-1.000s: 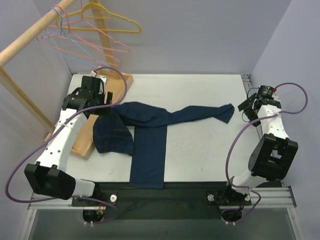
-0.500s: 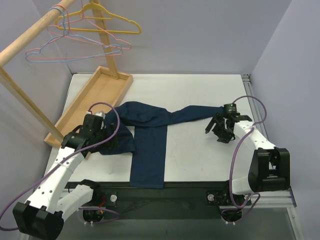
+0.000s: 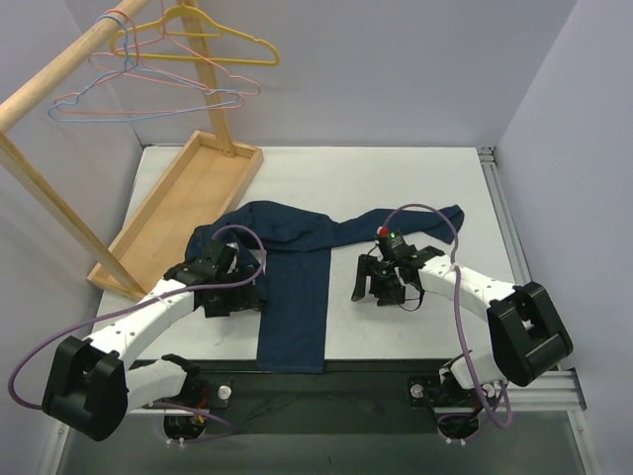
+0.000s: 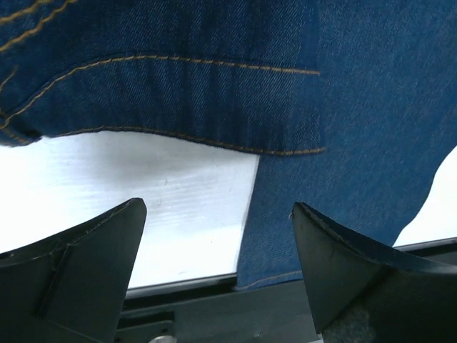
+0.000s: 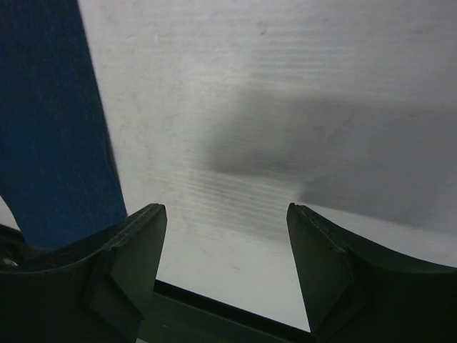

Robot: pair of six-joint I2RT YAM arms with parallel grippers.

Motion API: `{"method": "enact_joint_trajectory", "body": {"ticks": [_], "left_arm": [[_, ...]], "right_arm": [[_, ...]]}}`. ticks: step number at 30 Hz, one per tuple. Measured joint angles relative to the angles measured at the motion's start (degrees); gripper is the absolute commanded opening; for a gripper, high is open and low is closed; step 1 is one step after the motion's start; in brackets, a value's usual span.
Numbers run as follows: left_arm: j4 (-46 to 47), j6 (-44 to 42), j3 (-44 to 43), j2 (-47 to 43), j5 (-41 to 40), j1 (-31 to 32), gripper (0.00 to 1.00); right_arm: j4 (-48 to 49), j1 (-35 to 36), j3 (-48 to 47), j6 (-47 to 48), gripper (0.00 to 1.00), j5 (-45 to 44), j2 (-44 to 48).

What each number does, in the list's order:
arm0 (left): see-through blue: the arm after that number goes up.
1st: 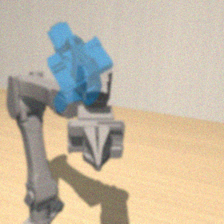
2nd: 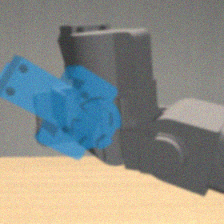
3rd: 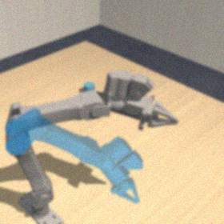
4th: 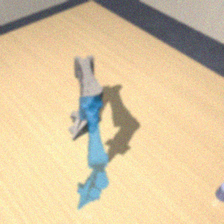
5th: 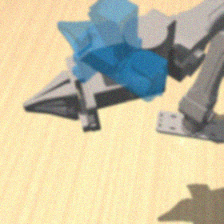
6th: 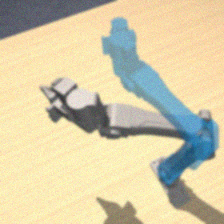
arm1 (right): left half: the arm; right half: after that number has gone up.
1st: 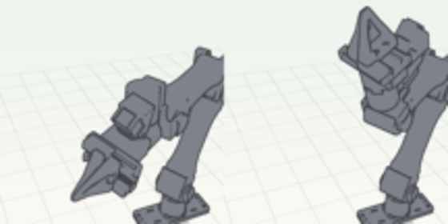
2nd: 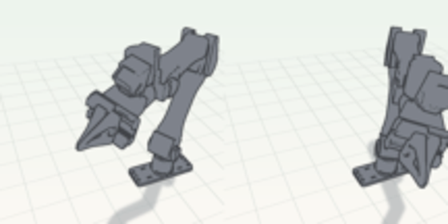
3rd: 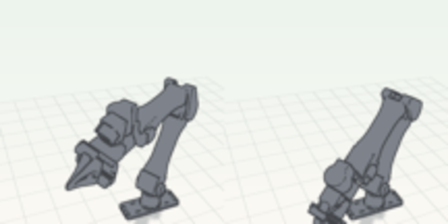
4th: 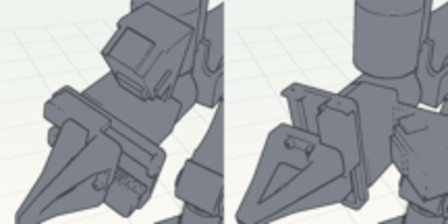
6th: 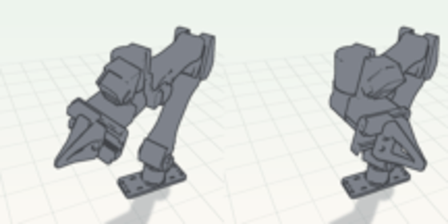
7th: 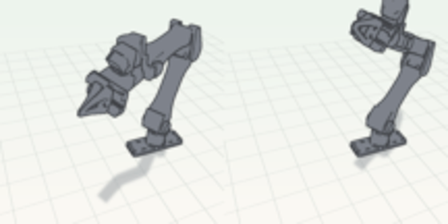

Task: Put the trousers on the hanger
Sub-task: Flatten out the trousers at the center of the board.

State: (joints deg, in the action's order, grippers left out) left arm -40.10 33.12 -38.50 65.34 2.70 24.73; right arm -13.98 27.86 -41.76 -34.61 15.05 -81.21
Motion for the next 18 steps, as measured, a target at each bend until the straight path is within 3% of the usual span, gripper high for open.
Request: {"method": "enact_joint_trajectory", "body": {"ticks": [15, 18], "left_arm": [[16.2, 5.2, 2.9, 7.1, 4.3, 0.0, 0.95], [17.8, 6.0, 2.5, 9.5, 4.5, 0.0, 0.81]], "right_arm": [[1.5, 13.9, -6.8, 2.9, 0.68, 2.7, -7.1], [1.6, 15.8, -7.8, 3.9, 0.68, 3.5, -7.8]]}}
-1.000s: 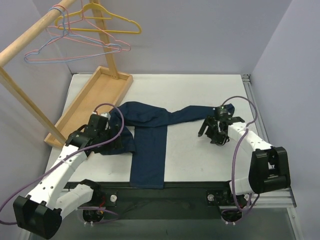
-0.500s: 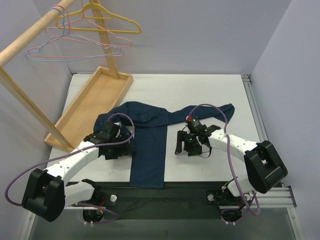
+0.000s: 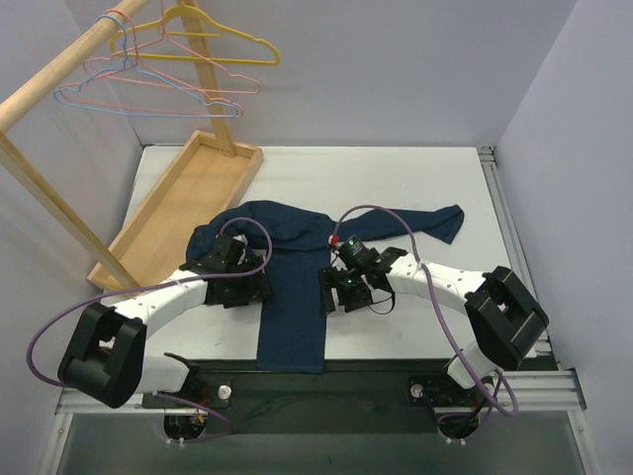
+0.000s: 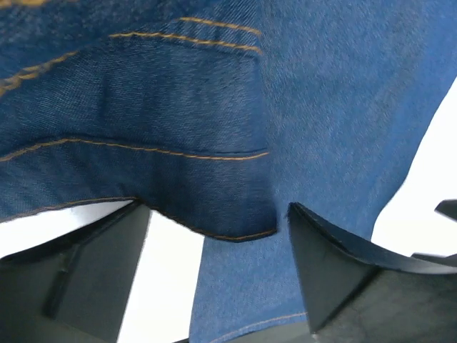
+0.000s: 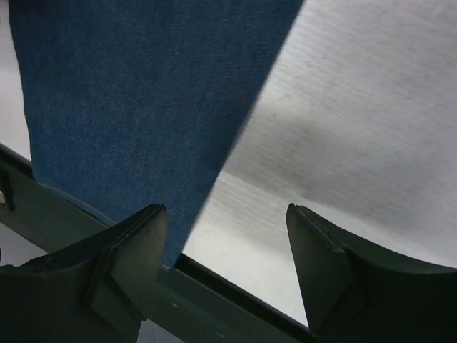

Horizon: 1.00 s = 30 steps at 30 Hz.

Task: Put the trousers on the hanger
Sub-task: Flatten out the trousers at the center of the board.

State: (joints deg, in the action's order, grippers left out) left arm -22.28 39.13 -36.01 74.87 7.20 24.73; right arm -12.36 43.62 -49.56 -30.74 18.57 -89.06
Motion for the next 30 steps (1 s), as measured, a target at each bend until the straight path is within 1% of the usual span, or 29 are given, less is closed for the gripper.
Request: {"method": "enact_joint_trajectory", "body": {"ticks": [1, 2, 3, 4, 7, 8, 9, 11, 12, 15, 18, 20, 21, 22, 23, 24, 25, 26, 30], "left_arm": [[0.5, 0.3, -0.2, 0.6, -0.1, 0.0, 0.74], [0.7, 0.5, -0.6, 1.4, -0.4, 0.0, 0.59], [1.0, 0.7, -0.9, 2.1, -0.7, 0.0, 0.52], [1.2, 1.1, -1.0, 2.6, -0.9, 0.0, 0.49], [1.6, 1.3, -1.1, 3.8, -1.7, 0.0, 0.26], [1.6, 1.3, -1.1, 3.9, -2.3, 0.0, 0.15], [1.5, 1.5, -1.1, 3.9, -2.5, 0.0, 0.09], [1.4, 1.6, -1.1, 3.8, -3.4, 0.0, 0.05], [1.3, 1.7, -1.1, 3.7, -3.8, 0.1, 0.00], [0.0, 1.8, -1.0, 2.2, -5.2, 0.1, 0.00], [-2.4, 1.8, -1.0, -1.5, -7.2, 0.1, 0.00], [-4.2, 1.8, -1.0, -4.9, -8.6, 0.0, 0.00], [-5.0, 1.8, -1.0, -6.6, -9.3, 0.0, 0.00], [-6.2, 1.8, -1.0, -8.8, -10.1, -0.1, 0.00], [-7.1, 1.8, -1.0, -10.6, -10.9, -0.2, 0.00], [-8.0, 1.8, -1.0, -12.4, -11.5, -0.3, 0.00], [-8.9, 1.8, -1.0, -14.1, -12.1, -0.5, 0.00], [-9.8, 1.8, -1.0, -15.7, -12.8, -0.8, 0.00], [-13.3, 1.9, -1.0, -21.1, -15.0, -2.4, 0.00]], "right_arm": [[0.0, 0.5, -0.2, 0.3, 0.68, 0.2, -0.2], [0.0, 0.9, -0.4, 0.6, 0.68, 0.4, -0.4], [0.0, 1.2, -0.5, 0.8, 0.68, 0.7, -0.6], [0.0, 1.4, -0.6, 0.9, 0.68, 0.9, -0.9], [-0.2, 2.0, -1.6, 1.5, 0.68, 1.9, -2.7], [-0.3, 2.1, -2.1, 1.7, 0.67, 2.1, -3.6], [-0.4, 2.3, -2.7, 2.0, 0.67, 2.3, -4.6], [-0.7, 3.2, -4.2, 2.6, 0.66, 2.8, -6.9], [-0.9, 3.6, -4.8, 2.7, 0.66, 3.0, -7.7], [-1.4, 5.0, -7.3, 3.5, 0.65, 3.5, -9.8], [-2.1, 6.0, -9.2, 4.0, 0.63, 3.6, -11.3], [-2.7, 6.4, -10.4, 4.2, 0.56, 3.6, -12.3], [-3.2, 6.6, -11.1, 4.4, 0.51, 3.4, -12.9], [-3.6, 6.7, -11.8, 4.5, 0.37, 3.3, -13.6], [-4.1, 6.8, -12.5, 4.6, 0.29, 3.1, -14.2], [-4.7, 6.8, -13.3, 5.0, 0.18, 2.8, -15.0], [-4.9, 6.8, -13.9, 5.0, 0.02, 2.3, -15.8], [-5.4, 6.7, -14.7, 5.1, 0.00, 2.2, -16.7], [-7.2, 6.6, -16.8, 4.7, 0.00, 1.5, -18.6]]}}
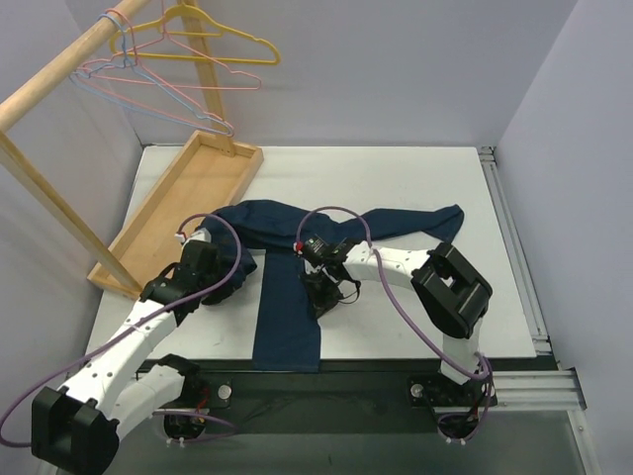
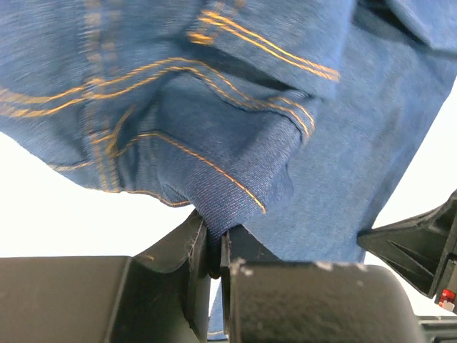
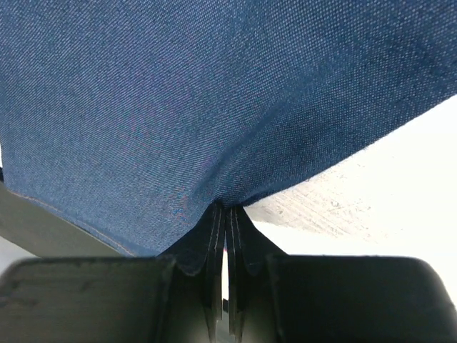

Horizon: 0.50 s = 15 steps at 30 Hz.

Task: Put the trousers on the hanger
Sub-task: Flatten out the trousers at the center of the board.

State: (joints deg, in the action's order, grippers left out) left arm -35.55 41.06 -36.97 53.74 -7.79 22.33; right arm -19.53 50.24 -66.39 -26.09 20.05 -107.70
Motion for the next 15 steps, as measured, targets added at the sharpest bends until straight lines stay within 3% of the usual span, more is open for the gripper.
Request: {"method": "enact_joint_trajectory", "body": {"ticks": [7, 15], "left_arm": [[-6.5, -1.6, -1.1, -5.4, -2.8, -6.8, 0.00], [-12.7, -4.9, -8.0, -8.6, -8.6, -10.5, 0.00]], "right_arm": [[-2.1, -3.3, 1.3, 0.1, 0.00, -2.9, 1.6], [-14.4, -20.0, 5.6, 4.2, 0.00, -20.1, 11.3]]}}
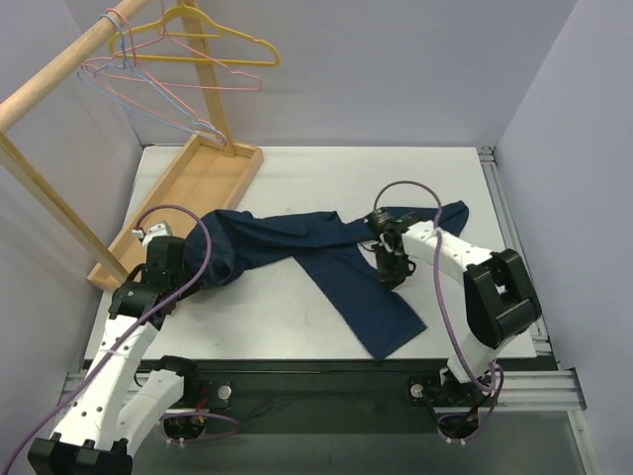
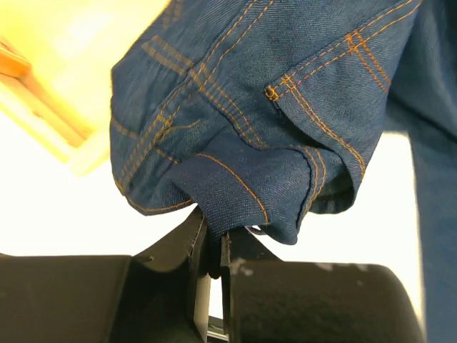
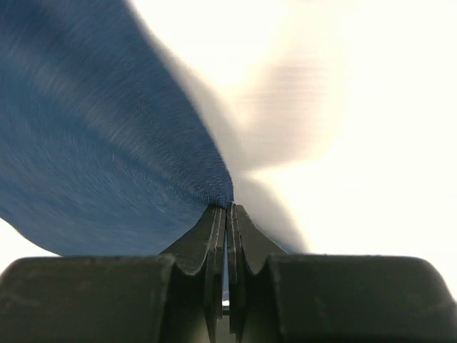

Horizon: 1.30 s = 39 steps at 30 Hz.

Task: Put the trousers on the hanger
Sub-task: Flatten out the trousers at the center of the board.

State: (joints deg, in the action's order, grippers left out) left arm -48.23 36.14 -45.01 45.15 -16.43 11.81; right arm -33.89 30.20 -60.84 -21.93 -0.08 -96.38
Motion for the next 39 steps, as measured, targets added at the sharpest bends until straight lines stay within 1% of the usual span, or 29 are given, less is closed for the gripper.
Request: {"method": "enact_joint_trajectory", "body": {"ticks": [3, 6, 9, 13, 20, 24, 25, 26, 28, 29, 30, 32, 35, 39], "left_arm": [[-1.3, -0.4, -0.9, -1.6, -2.2, -0.1, 0.00], [-2.6, -0.4, -2.0, -3.4, -5.2, -0.3, 0.00], [-3.5, -0.5, -3.1, -4.8, -7.8, -0.4, 0.00], [-5.0, -0.4, -4.6, -6.4, -11.0, -0.4, 0.00], [-7.0, -0.8, -6.5, -11.1, -16.3, -0.4, 0.00], [-7.5, -0.9, -6.8, -12.9, -17.0, -0.5, 0.00], [-7.8, -0.9, -6.8, -13.0, -16.9, -0.5, 0.00], [-7.8, -0.9, -6.8, -13.0, -16.6, -0.6, 0.00], [-7.8, -1.1, -6.8, -12.8, -16.1, -0.6, 0.00], [-7.7, -1.4, -6.8, -12.6, -15.8, -0.6, 0.00], [-7.7, -1.6, -6.8, -12.3, -15.4, -0.6, 0.00], [-7.6, -2.2, -6.8, -11.5, -14.7, -0.7, 0.00], [-6.9, -3.1, -7.0, -9.2, -13.5, -0.7, 0.00], [-5.9, -4.0, -7.5, -6.4, -11.6, -0.7, 0.00]], "right_arm": [[-3.6, -6.1, 0.0, 2.6, 0.00, -6.3, 3.4], [-6.4, -12.2, -0.8, 5.1, 0.00, -11.7, 4.3], [-8.3, -18.2, -3.7, 6.7, 0.00, -16.2, 2.9], [-9.4, -23.7, -9.5, 8.5, 0.00, -22.5, -1.8], [-10.2, -31.9, -10.5, 9.7, 0.00, -27.5, -6.7], [-10.7, -35.1, -11.1, 9.6, 0.00, -28.4, -7.4], [-10.8, -35.5, -11.3, 9.6, 0.04, -28.4, -7.4], [-10.9, -35.6, -11.4, 9.4, 0.24, -27.9, -7.4], [-10.8, -35.6, -11.6, 8.7, 0.42, -25.4, -7.2], [-10.8, -35.6, -11.7, 8.4, 0.56, -23.4, -7.0], [-10.6, -35.6, -11.7, 8.2, 0.60, -20.5, -6.6], [-10.1, -35.4, -11.8, 7.3, 0.63, -13.5, -5.1], [-9.5, -35.1, -12.9, 5.6, 0.63, -4.7, -2.8], [-7.8, -34.6, -17.2, 3.3, 0.62, 2.6, -2.4]]}}
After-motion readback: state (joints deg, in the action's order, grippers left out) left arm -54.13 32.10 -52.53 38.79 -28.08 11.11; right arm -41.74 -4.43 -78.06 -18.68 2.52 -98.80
